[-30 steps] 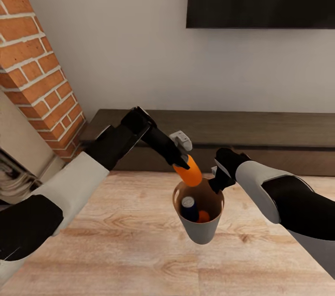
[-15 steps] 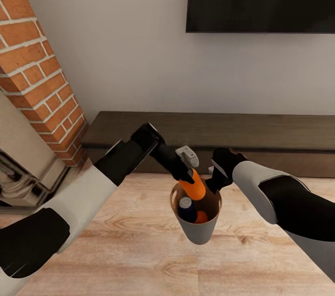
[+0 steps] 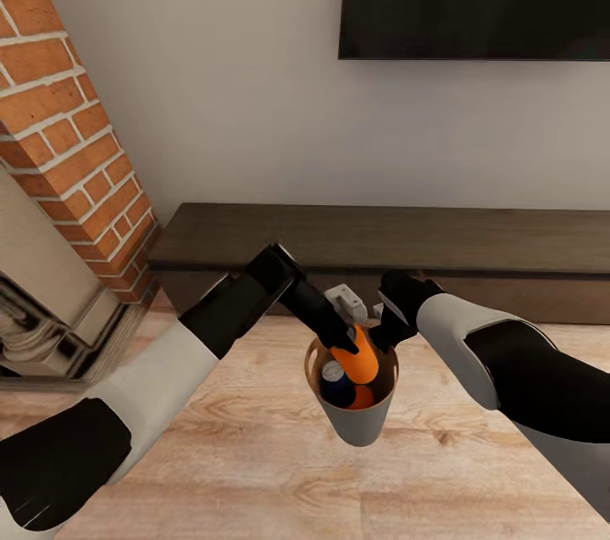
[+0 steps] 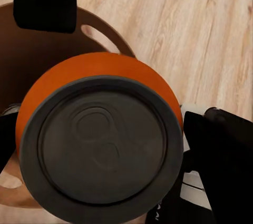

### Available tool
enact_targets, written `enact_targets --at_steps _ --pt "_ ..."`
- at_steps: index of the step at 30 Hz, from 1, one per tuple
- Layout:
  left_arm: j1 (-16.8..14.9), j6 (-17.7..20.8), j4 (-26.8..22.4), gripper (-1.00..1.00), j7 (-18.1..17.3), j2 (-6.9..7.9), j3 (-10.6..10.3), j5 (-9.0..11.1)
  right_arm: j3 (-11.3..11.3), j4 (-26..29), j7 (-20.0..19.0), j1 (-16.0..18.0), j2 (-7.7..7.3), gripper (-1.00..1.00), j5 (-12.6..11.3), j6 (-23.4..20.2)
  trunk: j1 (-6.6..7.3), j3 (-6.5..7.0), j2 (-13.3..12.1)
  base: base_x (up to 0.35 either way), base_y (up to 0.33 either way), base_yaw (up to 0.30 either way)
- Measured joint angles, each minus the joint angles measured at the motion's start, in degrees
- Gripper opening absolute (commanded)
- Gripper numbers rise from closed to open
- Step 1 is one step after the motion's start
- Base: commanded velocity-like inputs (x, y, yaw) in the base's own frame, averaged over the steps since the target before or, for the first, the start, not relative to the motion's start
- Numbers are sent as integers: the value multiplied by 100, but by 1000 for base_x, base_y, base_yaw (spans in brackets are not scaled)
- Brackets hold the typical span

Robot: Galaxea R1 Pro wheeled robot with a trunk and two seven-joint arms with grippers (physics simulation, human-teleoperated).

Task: Put the three can of soda from the living room inside the tash can in the kitchen.

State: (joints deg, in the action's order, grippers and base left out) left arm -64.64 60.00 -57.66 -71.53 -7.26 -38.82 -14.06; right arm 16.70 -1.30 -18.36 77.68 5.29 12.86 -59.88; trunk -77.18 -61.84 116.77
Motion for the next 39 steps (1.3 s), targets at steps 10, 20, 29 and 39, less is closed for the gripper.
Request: enact_targets --at_steps 10,20,29,39 --pt "159 0 0 -100 117 -10 -285 4 -3 0 0 0 6 -100 -20 -1 0 0 0 0 0 0" --pt "193 0 5 -100 294 -86 -317 7 -3 0 -2 0 132 -100 -37 -1 0 0 0 0 0 0" --pt "373 0 305 -100 593 -93 -337 10 47 -1 6 0 169 -100 9 4 0 0 0 0 0 0" --pt "387 0 440 -100 708 -97 -700 23 1 8 1 0 180 -100 -35 0 0 0 0 0 0 0"
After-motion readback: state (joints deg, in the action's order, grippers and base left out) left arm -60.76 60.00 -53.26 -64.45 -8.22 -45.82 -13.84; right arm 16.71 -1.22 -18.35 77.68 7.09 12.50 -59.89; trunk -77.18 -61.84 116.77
